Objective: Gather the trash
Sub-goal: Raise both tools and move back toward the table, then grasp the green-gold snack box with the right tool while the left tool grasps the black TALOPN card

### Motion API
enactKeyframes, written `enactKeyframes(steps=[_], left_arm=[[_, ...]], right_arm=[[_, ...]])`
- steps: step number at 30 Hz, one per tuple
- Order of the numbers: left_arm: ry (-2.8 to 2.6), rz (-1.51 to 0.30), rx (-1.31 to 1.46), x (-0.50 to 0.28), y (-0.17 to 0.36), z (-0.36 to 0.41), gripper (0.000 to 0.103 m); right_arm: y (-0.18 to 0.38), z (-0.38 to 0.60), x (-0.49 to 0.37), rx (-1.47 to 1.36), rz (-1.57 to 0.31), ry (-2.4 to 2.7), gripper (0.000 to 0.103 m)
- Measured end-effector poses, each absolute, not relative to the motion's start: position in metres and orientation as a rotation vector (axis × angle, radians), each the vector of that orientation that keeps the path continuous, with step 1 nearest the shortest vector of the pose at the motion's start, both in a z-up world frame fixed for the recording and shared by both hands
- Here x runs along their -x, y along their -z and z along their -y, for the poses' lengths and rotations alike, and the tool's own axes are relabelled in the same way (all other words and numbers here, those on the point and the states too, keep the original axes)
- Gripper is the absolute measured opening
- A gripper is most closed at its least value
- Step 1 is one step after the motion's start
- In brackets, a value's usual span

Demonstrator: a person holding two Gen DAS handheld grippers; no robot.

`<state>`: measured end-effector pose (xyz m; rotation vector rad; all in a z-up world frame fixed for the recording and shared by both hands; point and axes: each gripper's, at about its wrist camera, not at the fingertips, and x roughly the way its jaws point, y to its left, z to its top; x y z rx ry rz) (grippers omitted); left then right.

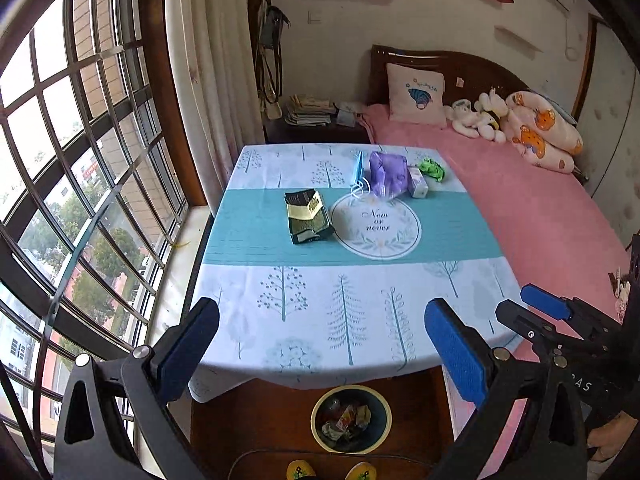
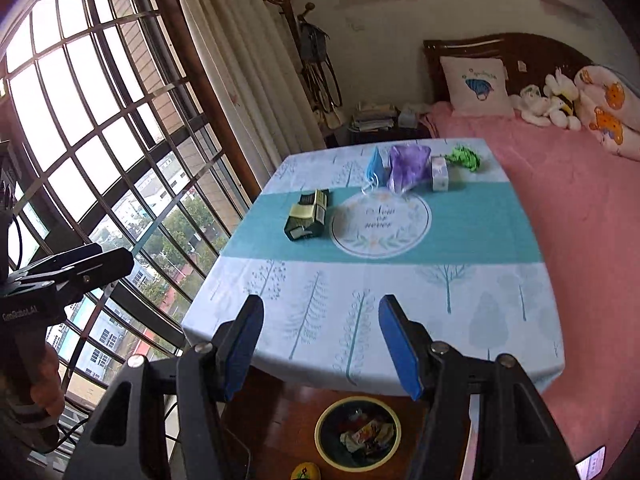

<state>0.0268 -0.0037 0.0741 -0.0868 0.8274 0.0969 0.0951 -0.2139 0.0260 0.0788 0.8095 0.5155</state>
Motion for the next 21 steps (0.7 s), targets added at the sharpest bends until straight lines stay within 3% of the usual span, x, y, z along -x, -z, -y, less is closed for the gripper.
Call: enactKeyframes(steps=[11,21], left_arm=[[-0.12,-0.794,0.084,-0.079,-0.092,-0.028,0.102],[-0.043,-0.862,0.1,-0.183,-0.058,-0.089,0.102]], right_arm=[[-0.047,0.166,-0.158,-0.05,-0.792,-0.535,0.06],[-0.014,0.105,-0.25,-0.06,-0.876,-0.466,0.06]])
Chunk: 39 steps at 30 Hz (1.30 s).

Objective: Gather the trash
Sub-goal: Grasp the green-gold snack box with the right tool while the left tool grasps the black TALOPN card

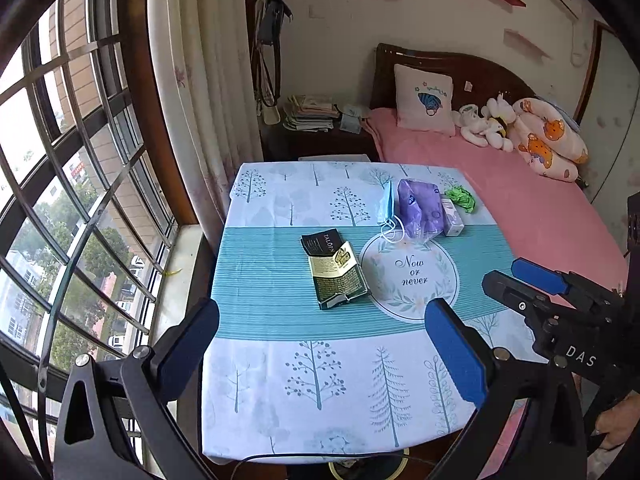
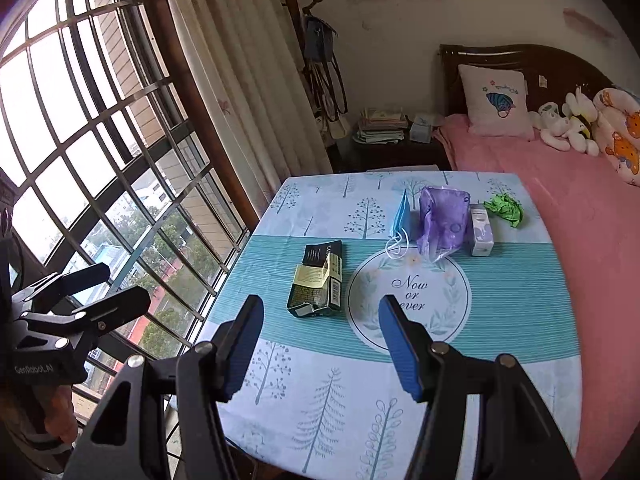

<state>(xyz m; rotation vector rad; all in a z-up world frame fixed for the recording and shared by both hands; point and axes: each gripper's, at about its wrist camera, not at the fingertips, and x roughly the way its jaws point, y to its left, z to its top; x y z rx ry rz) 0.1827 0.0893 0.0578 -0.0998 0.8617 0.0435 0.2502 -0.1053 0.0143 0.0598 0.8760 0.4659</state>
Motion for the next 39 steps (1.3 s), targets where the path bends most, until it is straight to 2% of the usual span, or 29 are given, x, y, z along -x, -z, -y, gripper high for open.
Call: enactKeyframes(steps=[2,5,13,21,23,25,26,28,39], left_arm=[[-0.033,-0.884,0.104,-0.204,-0.047,-0.104,0.102],[-0.014,-0.926,0.106,-0.233,-0.028,-0.124,0.102],[0.034,-1.074,0.11,-0.303,0.036,-0.17,0.102],[0.127,-1.17,0.085,-0.359,0.081,-0.172,0.102],[0.163,-1.185,0.078,-0.373,0.089,-0.168,0.102],[0.199,-1.197,0.055,-0.387,0.096,-0.161,0.102],[0.214,-1.204,0.033,-0.395,0.101,-0.158,0.102],[0.248,-1.209,-0.011,-0.409,0.11,-0.153,0.102],[0.473,-1.265,-0.348,-0.456,0.171,-0.099,0.102]], right_arm=[[0.0,0.091,-0.27,-0.064,-0.919,-0.45,0.061],[0.026,0.071,-0.295,-0.062,-0.975,-0.435,0.07],[0.11,0.036,-0.355,-0.086,-1.14,-0.389,0.07],[0.168,0.021,-0.387,-0.137,-1.249,-0.402,0.07],[0.176,0.02,-0.388,-0.146,-1.265,-0.408,0.06],[0.183,0.022,-0.389,-0.169,-1.289,-0.419,0.036],[0.183,0.026,-0.388,-0.198,-1.279,-0.43,0.035],[0.179,0.032,-0.387,-0.233,-1.279,-0.447,0.025],[0.164,0.106,-0.371,-0.366,-1.246,-0.255,0.024]])
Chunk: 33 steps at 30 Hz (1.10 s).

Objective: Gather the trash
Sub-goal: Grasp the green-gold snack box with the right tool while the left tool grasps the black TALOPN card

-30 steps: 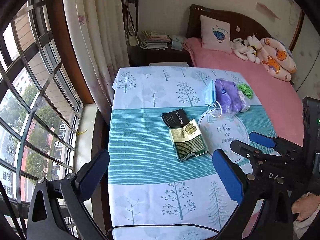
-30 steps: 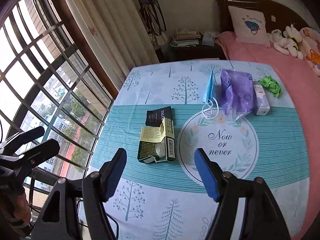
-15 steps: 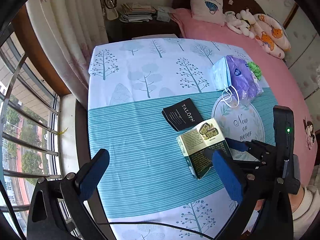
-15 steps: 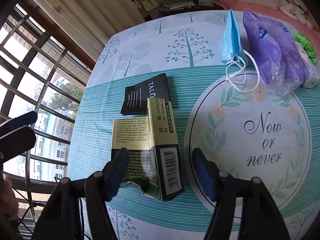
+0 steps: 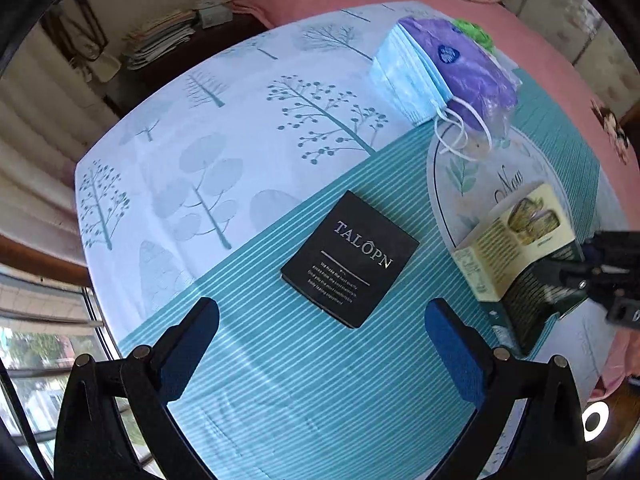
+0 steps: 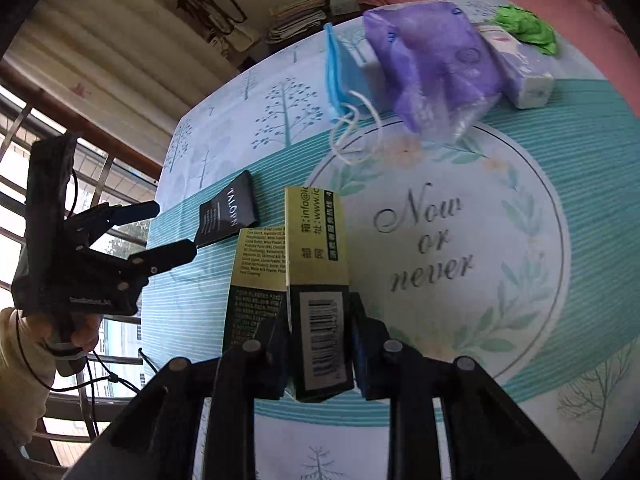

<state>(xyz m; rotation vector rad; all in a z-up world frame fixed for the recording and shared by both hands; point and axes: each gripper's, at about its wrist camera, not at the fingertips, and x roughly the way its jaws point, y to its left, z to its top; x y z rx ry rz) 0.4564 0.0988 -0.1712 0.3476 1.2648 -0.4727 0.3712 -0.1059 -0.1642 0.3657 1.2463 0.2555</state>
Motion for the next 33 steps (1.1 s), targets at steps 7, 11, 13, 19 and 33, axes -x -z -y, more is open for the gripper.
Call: enactKeyframes(steps=[7,11,13,19,33], left_arm=[[0.544,-1.277,-0.555,-0.472,0.203,-0.067,0.101],[0.556,-1.293,-0.509,-0.485,0.204,-0.067,0.098],[0.567,-1.316,-0.471,-0.492,0.205,-0.069,0.095],[0.558,-1.316,-0.43,-0.497,0.198,-0.071,0.063],[0.358,-1.216,-0.326,-0.411,0.138,-0.077,0.051]], right_arm=[[0.163,0.115,-0.362,-0.386,-1.244,-0.222,0.024],[0.162,0.119,-0.357,-0.393,-1.239,-0.222,0.024],[0.163,0.123,-0.353,-0.403,-1.24,-0.217,0.024],[0.165,0.13,-0.343,-0.427,-1.24,-0.225,0.024],[0.125,0.148,-0.309,-0.403,-1.167,-0.297,0.024]])
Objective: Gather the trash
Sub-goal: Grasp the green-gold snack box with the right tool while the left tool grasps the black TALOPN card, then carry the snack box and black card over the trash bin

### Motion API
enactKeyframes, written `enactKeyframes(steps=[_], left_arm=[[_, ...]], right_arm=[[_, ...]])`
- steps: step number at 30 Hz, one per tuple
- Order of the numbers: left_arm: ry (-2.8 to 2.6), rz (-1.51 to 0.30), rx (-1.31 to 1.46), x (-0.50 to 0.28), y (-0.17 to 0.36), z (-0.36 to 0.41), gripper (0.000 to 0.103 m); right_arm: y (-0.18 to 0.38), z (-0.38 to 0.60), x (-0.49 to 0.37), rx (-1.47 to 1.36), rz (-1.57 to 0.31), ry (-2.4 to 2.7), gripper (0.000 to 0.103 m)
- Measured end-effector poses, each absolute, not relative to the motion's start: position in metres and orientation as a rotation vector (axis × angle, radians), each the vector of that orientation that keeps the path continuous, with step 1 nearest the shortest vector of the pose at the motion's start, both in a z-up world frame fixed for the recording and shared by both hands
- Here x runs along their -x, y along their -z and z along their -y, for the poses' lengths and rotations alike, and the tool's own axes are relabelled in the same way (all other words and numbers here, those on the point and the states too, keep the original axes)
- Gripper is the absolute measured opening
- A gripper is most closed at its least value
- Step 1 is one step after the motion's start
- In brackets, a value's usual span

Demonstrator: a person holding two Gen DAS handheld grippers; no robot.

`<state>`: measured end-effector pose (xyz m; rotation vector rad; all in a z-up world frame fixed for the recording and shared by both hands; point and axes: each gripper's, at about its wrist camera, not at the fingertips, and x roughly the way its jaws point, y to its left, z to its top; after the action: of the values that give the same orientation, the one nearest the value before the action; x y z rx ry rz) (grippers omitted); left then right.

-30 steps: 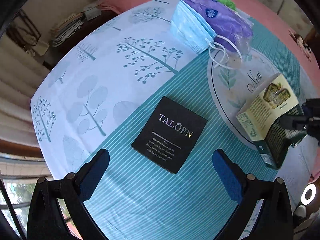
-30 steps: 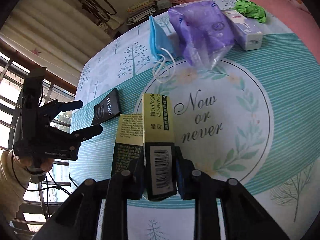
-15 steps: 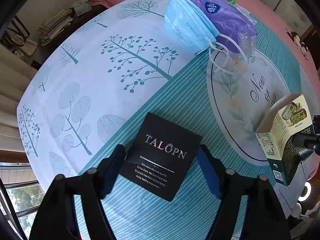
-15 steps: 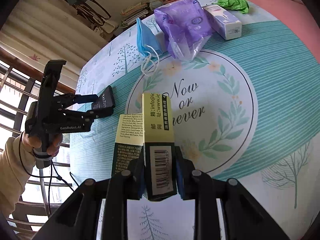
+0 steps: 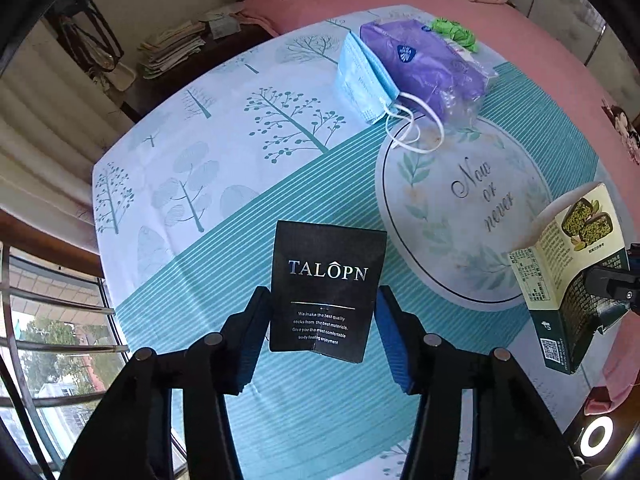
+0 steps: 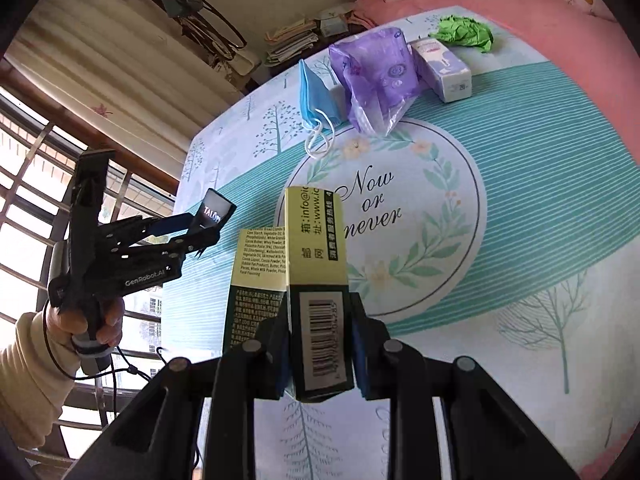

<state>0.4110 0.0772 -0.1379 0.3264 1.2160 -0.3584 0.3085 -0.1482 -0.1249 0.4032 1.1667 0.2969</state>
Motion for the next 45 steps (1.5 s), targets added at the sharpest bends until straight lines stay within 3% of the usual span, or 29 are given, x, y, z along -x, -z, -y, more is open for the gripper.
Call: enactKeyframes(steps=[13,21,35,45], left_arm=[[0.194,-1.021,-0.169,-0.252,0.023,-0.023,0.051],[0.115,-0.982,-0.033,-0.153,0.004,0.02,0.051],[0.103,-1.171,0.005,-0.054,0.051,0.077,0.052],[0.173,-1.29,-0.004,-0.023,0.134,0.089,0.052]], right_arm=[[0.053,0.202,-0.223,-0.277,-1.091,-0.463,0.024],[0.033,0.251,-0.161,-0.224,-1.055,-0.533,0.024],[0.103,0.291,-0.08,-0.276,-1.226,-0.514,0.024],[0.192,0.282,-0.041,-0.269,-1.353,-0.413,0.024]])
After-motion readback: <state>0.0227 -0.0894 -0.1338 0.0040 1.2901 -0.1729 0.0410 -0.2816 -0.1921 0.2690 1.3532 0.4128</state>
